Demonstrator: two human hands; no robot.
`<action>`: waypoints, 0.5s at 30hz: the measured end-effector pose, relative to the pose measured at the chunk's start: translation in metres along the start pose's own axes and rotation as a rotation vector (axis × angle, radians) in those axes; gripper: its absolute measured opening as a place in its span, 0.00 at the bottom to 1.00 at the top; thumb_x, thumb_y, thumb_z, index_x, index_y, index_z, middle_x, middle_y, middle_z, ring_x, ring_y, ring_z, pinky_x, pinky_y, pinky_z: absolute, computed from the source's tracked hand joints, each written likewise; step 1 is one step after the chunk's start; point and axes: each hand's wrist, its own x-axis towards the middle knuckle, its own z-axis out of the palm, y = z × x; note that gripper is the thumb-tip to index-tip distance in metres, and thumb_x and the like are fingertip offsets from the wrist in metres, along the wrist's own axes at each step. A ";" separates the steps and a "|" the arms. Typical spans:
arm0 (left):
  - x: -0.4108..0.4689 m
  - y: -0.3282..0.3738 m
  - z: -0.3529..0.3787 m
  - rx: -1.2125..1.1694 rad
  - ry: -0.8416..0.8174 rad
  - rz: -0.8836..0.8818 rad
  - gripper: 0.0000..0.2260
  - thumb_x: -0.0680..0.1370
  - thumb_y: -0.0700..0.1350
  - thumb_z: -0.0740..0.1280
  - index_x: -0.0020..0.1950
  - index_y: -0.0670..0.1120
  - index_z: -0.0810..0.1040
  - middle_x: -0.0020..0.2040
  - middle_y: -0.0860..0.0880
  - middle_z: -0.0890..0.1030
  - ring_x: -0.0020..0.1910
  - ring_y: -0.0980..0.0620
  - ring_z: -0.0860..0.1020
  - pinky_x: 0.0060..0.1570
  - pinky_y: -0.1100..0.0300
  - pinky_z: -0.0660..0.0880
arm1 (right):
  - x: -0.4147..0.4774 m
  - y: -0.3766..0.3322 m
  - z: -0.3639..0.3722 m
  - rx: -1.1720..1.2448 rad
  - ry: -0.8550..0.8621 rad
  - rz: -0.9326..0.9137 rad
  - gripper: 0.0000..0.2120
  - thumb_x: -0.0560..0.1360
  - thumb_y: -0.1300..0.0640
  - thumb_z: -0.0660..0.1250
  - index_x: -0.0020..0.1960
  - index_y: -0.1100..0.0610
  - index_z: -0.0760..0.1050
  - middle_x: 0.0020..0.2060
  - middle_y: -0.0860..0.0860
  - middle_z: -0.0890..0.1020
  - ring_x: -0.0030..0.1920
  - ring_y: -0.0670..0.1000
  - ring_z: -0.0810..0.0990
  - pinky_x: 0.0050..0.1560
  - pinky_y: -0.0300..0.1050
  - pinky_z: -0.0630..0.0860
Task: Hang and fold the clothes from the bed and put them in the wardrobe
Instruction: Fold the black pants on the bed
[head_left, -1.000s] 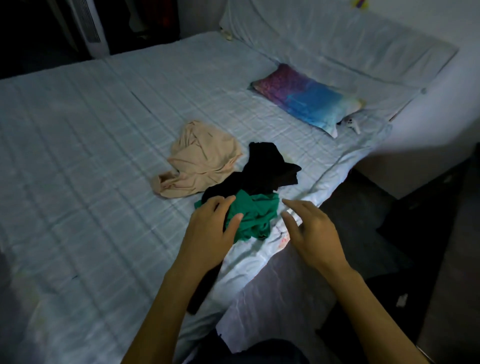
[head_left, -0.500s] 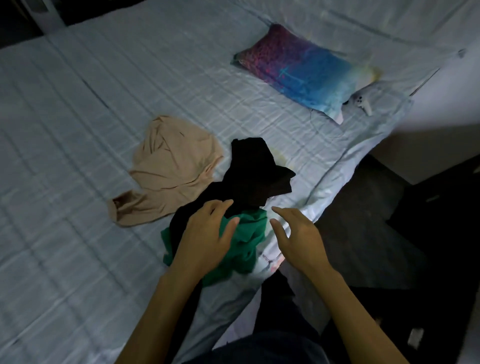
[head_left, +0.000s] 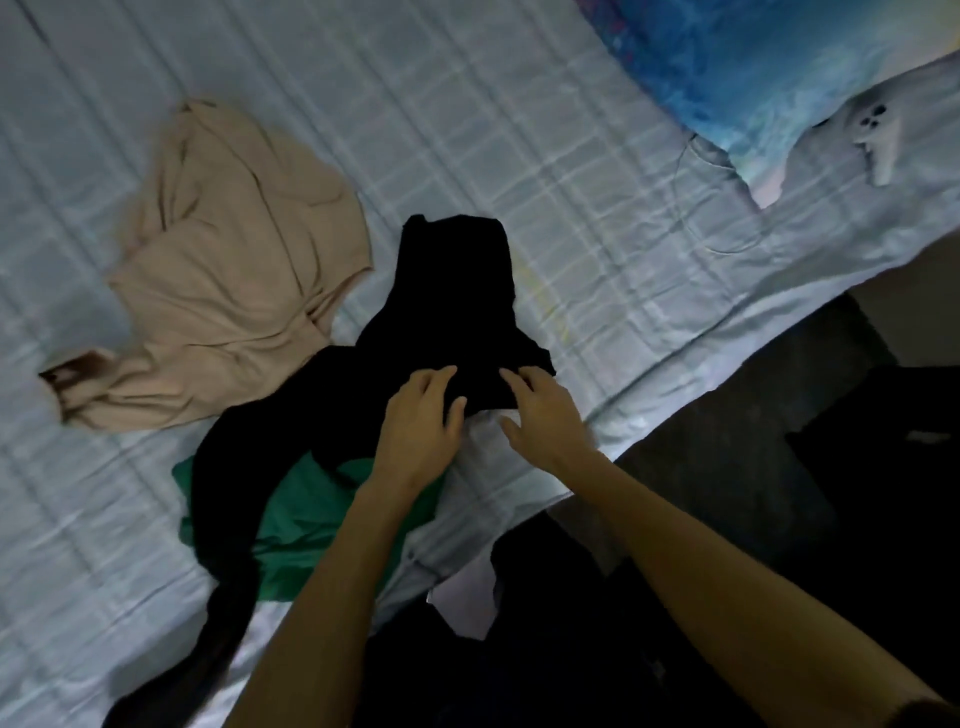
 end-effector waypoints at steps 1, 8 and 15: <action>0.007 -0.002 0.007 -0.009 0.004 -0.023 0.19 0.81 0.48 0.59 0.71 0.41 0.67 0.67 0.40 0.70 0.61 0.41 0.72 0.61 0.46 0.69 | 0.007 0.008 0.009 -0.040 -0.063 0.032 0.37 0.72 0.50 0.69 0.75 0.57 0.57 0.70 0.63 0.64 0.70 0.63 0.63 0.64 0.60 0.67; 0.019 -0.031 0.037 -0.022 0.078 -0.188 0.19 0.80 0.48 0.58 0.69 0.41 0.69 0.63 0.39 0.73 0.56 0.39 0.74 0.57 0.46 0.72 | 0.043 0.034 0.054 -0.379 -0.141 0.062 0.50 0.70 0.44 0.71 0.77 0.53 0.39 0.75 0.61 0.52 0.75 0.65 0.45 0.71 0.66 0.48; -0.004 -0.023 0.048 -0.007 0.147 -0.214 0.22 0.78 0.51 0.57 0.68 0.41 0.71 0.60 0.40 0.74 0.53 0.40 0.76 0.55 0.49 0.72 | 0.062 0.040 0.042 -0.206 -0.031 -0.039 0.29 0.70 0.62 0.70 0.69 0.58 0.67 0.58 0.62 0.75 0.51 0.62 0.78 0.43 0.53 0.76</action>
